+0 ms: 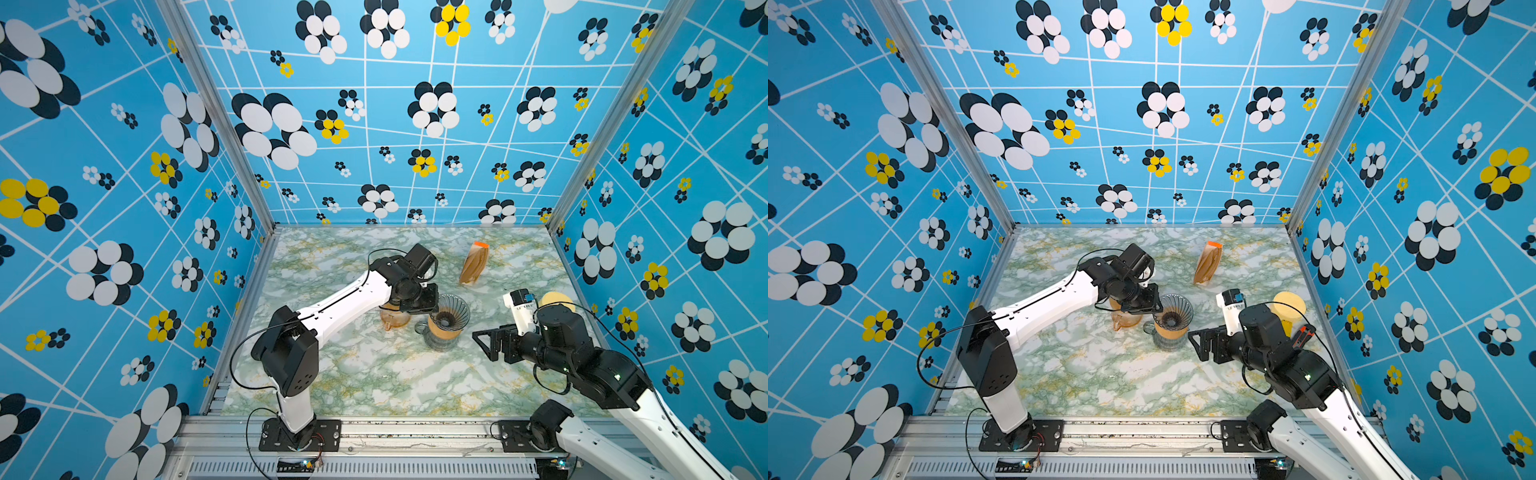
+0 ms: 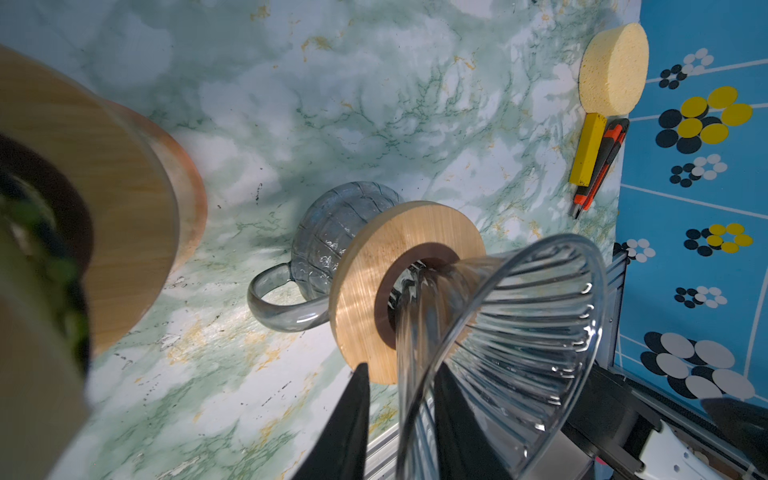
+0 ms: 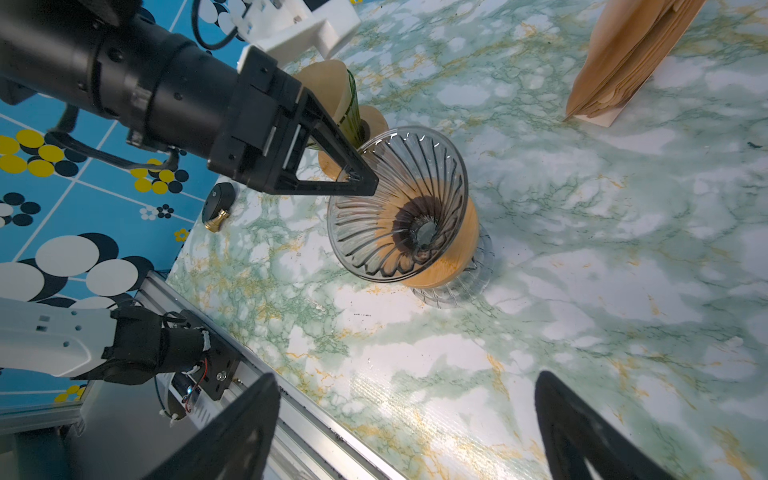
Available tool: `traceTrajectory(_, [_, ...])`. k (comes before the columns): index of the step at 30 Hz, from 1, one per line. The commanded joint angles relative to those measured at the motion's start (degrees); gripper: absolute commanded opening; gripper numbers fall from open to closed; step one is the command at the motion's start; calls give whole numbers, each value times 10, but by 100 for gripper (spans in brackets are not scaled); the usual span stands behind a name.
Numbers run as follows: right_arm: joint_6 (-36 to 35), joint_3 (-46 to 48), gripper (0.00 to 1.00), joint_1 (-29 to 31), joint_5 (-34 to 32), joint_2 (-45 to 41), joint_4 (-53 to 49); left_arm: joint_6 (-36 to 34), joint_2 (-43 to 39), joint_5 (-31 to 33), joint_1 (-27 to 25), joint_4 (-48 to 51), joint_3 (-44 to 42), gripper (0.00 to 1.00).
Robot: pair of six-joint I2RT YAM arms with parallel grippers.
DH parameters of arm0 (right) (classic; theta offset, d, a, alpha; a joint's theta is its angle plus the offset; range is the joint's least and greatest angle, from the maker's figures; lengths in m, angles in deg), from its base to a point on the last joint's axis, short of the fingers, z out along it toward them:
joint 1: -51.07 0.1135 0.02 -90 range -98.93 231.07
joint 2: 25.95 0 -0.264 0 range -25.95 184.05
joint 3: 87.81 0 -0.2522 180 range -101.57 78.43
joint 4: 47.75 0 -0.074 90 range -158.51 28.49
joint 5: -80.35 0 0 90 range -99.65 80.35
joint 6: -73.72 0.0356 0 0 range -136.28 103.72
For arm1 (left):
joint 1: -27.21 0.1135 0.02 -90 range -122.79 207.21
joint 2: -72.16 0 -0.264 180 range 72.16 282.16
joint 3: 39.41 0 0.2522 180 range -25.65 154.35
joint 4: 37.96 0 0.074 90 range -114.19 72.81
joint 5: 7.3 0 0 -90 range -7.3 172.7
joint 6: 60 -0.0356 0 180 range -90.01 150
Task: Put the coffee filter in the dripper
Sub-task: 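Open the left gripper and release the dripper while the right reaches toward the filter pack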
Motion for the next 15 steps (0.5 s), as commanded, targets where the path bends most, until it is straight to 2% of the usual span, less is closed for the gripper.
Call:
traceTrajectory(1, [14, -23, 95, -2, -22, 10, 2, -11, -51, 13, 8, 8, 3, 34])
traceTrajectory(7, [33, -49, 89, -2, -60, 36, 4, -40, -118, 30, 13, 2, -13, 42])
traceTrajectory(10, [32, -68, 83, -3, -86, 58, 4, -69, -159, 30, 20, -33, -47, 55])
traceTrajectory(15, [12, -99, 73, -46, -79, 115, 13, -106, -243, 29, 39, -92, -126, 99])
